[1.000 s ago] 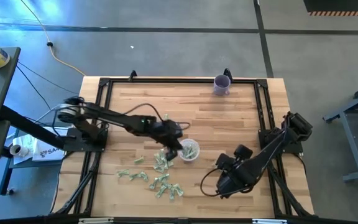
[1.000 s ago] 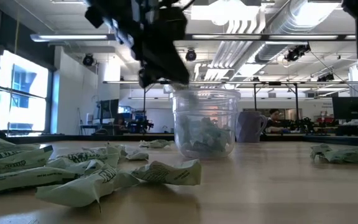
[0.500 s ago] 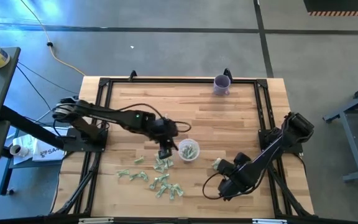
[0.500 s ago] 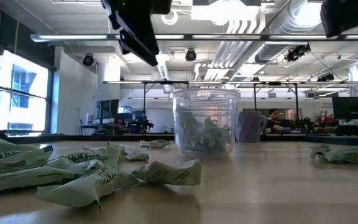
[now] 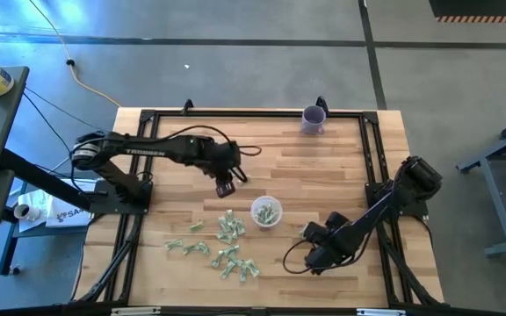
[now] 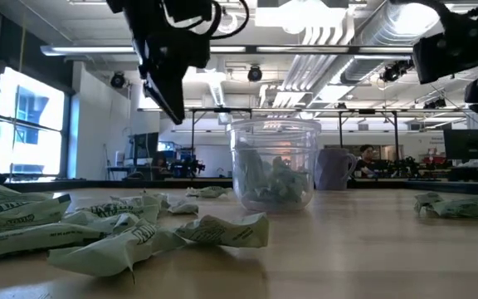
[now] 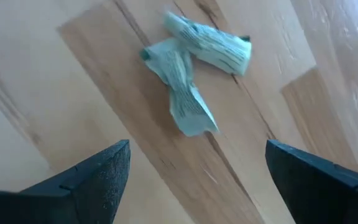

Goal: Pick and place Stevia / Truvia into bins
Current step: Put the stevia packet into the bin

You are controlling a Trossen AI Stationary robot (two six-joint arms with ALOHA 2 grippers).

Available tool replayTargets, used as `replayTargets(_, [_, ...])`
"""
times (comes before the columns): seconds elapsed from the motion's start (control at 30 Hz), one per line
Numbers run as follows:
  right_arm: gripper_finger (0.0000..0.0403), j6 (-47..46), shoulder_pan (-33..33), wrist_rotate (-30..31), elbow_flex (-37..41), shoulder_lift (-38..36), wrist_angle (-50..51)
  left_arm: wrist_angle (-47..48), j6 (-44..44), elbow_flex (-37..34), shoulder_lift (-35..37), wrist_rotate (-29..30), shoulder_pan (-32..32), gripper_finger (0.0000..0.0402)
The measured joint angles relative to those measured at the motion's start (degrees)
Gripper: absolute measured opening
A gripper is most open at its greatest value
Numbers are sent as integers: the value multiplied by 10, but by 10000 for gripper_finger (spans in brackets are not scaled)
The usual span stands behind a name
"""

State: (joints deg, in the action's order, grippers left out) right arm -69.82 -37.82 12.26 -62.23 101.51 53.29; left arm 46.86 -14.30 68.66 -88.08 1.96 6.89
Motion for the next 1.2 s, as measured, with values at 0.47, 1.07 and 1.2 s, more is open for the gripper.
replayTargets(0.47, [357, 93, 53, -42, 67, -3, -127, -4, 6, 1, 16, 18, 11, 140])
replayTargets(1.07, [321, 192, 91, -96, 69, -90, -95, -5, 4, 1, 16, 13, 10, 140])
replayTargets(1.2, [321, 224, 100, -97, 69, -92, -92, -5, 3, 1, 16, 13, 10, 140])
